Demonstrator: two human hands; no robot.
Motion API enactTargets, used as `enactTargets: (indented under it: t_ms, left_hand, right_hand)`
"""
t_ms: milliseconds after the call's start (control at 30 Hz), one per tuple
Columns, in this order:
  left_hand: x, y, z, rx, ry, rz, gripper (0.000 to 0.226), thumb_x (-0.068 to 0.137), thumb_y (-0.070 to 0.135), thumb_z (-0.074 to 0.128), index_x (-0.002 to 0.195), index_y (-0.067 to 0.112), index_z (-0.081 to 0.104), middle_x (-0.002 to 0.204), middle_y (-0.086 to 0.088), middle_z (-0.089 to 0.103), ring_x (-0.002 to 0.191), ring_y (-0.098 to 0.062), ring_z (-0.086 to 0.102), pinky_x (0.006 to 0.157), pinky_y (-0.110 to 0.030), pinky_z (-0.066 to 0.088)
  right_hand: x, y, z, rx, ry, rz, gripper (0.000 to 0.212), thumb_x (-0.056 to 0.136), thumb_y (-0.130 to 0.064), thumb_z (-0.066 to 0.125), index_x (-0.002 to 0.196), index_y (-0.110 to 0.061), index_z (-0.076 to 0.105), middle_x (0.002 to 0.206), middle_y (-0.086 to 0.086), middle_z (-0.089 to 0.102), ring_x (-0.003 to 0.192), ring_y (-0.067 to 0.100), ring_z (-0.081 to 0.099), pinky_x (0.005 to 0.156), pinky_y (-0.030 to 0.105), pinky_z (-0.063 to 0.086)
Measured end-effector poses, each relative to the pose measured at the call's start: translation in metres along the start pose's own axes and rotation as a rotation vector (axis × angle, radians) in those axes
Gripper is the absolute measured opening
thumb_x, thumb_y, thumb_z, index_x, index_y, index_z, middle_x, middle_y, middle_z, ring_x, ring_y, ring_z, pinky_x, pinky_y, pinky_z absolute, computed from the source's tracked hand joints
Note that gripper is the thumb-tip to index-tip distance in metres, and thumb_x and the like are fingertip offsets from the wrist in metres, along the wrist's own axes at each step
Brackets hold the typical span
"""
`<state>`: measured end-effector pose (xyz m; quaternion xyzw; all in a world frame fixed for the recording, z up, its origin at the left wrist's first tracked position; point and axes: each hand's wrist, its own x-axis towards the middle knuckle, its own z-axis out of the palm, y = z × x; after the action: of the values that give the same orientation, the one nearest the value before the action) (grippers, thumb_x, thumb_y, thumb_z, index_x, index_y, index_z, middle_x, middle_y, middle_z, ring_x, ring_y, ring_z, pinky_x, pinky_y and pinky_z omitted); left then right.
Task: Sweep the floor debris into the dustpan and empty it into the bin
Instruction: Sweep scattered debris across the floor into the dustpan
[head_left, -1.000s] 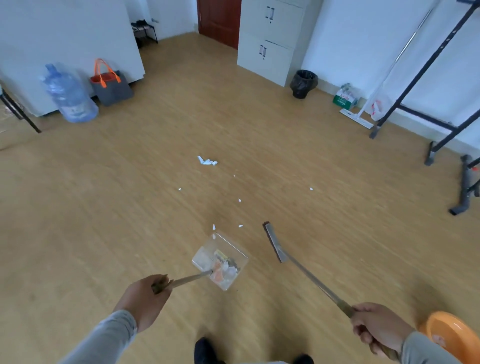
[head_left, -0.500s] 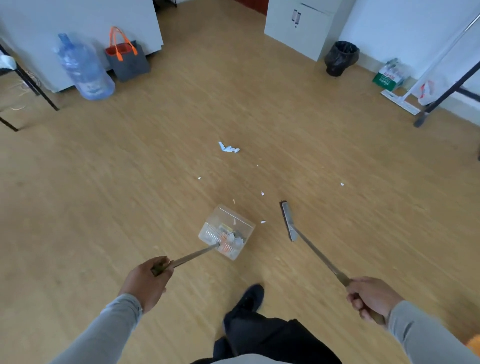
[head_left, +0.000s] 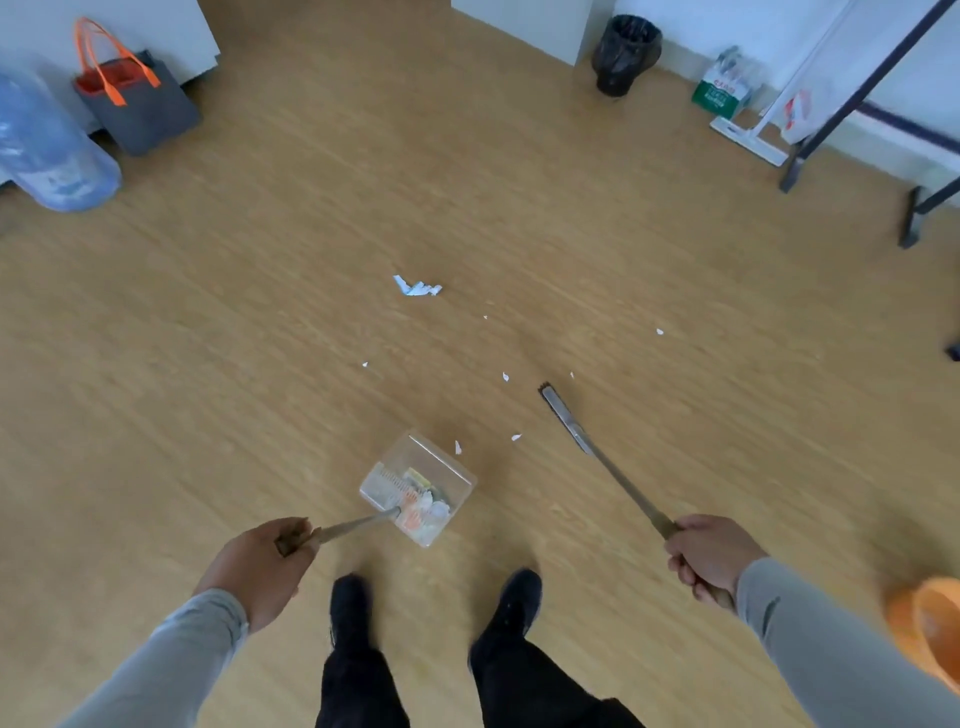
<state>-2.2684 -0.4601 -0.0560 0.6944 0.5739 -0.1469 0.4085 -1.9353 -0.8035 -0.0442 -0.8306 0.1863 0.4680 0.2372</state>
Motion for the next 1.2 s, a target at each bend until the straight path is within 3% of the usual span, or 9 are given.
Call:
enactTargets:
  t_ms: [167, 267, 433, 500, 667, 800, 967, 1067, 1200]
  left_hand:
    - [0.056, 0.008, -0.024, 0.129, -0.101, 0.061, 0.023, 0.092, 0.038, 0.063, 0.114, 0.033, 0.065, 0.08, 0.006, 0.074, 0.056, -0.01, 0.072, 0.058, -0.025, 0.05]
    - [0.087, 0.015, -0.028, 0.181, -0.129, 0.097, 0.016, 0.093, 0.037, 0.063, 0.109, 0.036, 0.064, 0.078, 0.005, 0.073, 0.055, -0.009, 0.071, 0.057, -0.025, 0.048]
    - [0.132, 0.031, -0.015, 0.272, -0.162, 0.132, 0.008, 0.094, 0.037, 0.061, 0.101, 0.039, 0.06, 0.076, 0.004, 0.072, 0.056, -0.009, 0.071, 0.058, -0.024, 0.049]
    - [0.147, 0.034, -0.01, 0.308, -0.133, 0.145, 0.005, 0.092, 0.041, 0.061, 0.094, 0.043, 0.058, 0.074, 0.005, 0.072, 0.059, -0.011, 0.071, 0.061, -0.027, 0.054]
    - [0.151, 0.046, -0.006, 0.369, -0.116, 0.181, 0.011, 0.094, 0.044, 0.055, 0.09, 0.035, 0.061, 0.073, 0.006, 0.07, 0.065, -0.015, 0.068, 0.066, -0.032, 0.057]
    - [0.153, 0.053, -0.009, 0.374, -0.12, 0.19, 0.017, 0.094, 0.042, 0.051, 0.094, 0.031, 0.063, 0.078, 0.008, 0.068, 0.07, -0.015, 0.066, 0.069, -0.031, 0.057]
    - [0.163, 0.057, -0.016, 0.395, -0.14, 0.202, 0.019, 0.091, 0.038, 0.049, 0.098, 0.03, 0.065, 0.085, 0.008, 0.067, 0.074, -0.015, 0.065, 0.071, -0.03, 0.057]
    - [0.163, 0.057, -0.016, 0.376, -0.147, 0.208, 0.018, 0.09, 0.037, 0.048, 0.094, 0.029, 0.064, 0.083, 0.008, 0.066, 0.073, -0.015, 0.065, 0.07, -0.03, 0.057]
    - [0.163, 0.055, -0.019, 0.363, -0.161, 0.228, 0.018, 0.09, 0.037, 0.047, 0.095, 0.03, 0.063, 0.088, 0.008, 0.065, 0.077, -0.016, 0.064, 0.075, -0.032, 0.057]
  right_hand:
    - [0.046, -0.051, 0.025, 0.0, 0.162, 0.012, 0.015, 0.095, -0.003, 0.048, 0.102, -0.004, 0.061, 0.072, 0.016, 0.057, 0.052, 0.022, 0.044, 0.047, 0.029, 0.035]
    - [0.109, -0.092, 0.032, -0.068, 0.217, 0.017, 0.02, 0.095, -0.004, 0.047, 0.085, 0.006, 0.062, 0.068, 0.016, 0.056, 0.054, 0.025, 0.047, 0.056, 0.033, 0.037]
    - [0.162, -0.139, 0.056, -0.123, 0.252, -0.012, 0.014, 0.099, -0.002, 0.047, 0.103, 0.005, 0.058, 0.073, 0.012, 0.05, 0.057, 0.023, 0.045, 0.047, 0.031, 0.036]
    - [0.154, -0.132, 0.077, -0.235, 0.167, -0.042, 0.01, 0.1, 0.001, 0.045, 0.106, 0.004, 0.053, 0.072, 0.009, 0.047, 0.056, 0.021, 0.042, 0.05, 0.029, 0.036]
    - [0.122, -0.076, 0.112, -0.372, 0.073, -0.027, 0.038, 0.095, -0.006, 0.046, 0.131, -0.003, 0.059, 0.071, 0.007, 0.05, 0.055, 0.02, 0.044, 0.052, 0.03, 0.043]
    - [0.058, -0.036, 0.139, -0.262, -0.17, 0.114, 0.05, 0.098, -0.006, 0.038, 0.144, -0.024, 0.044, 0.068, 0.005, 0.041, 0.052, 0.018, 0.029, 0.047, 0.028, 0.026]
    - [0.004, -0.04, 0.17, -0.208, -0.231, 0.11, 0.065, 0.097, -0.002, 0.044, 0.157, -0.022, 0.028, 0.071, 0.008, 0.045, 0.045, 0.017, 0.034, 0.044, 0.027, 0.026]
    - [-0.023, -0.051, 0.179, -0.301, -0.292, 0.048, 0.063, 0.098, -0.004, 0.047, 0.156, -0.024, 0.032, 0.071, 0.006, 0.049, 0.044, 0.015, 0.039, 0.043, 0.026, 0.033]
    - [-0.052, -0.067, 0.119, -0.217, -0.319, 0.066, 0.05, 0.097, -0.003, 0.057, 0.144, -0.02, 0.052, 0.067, 0.01, 0.057, 0.046, 0.016, 0.039, 0.041, 0.026, 0.029]
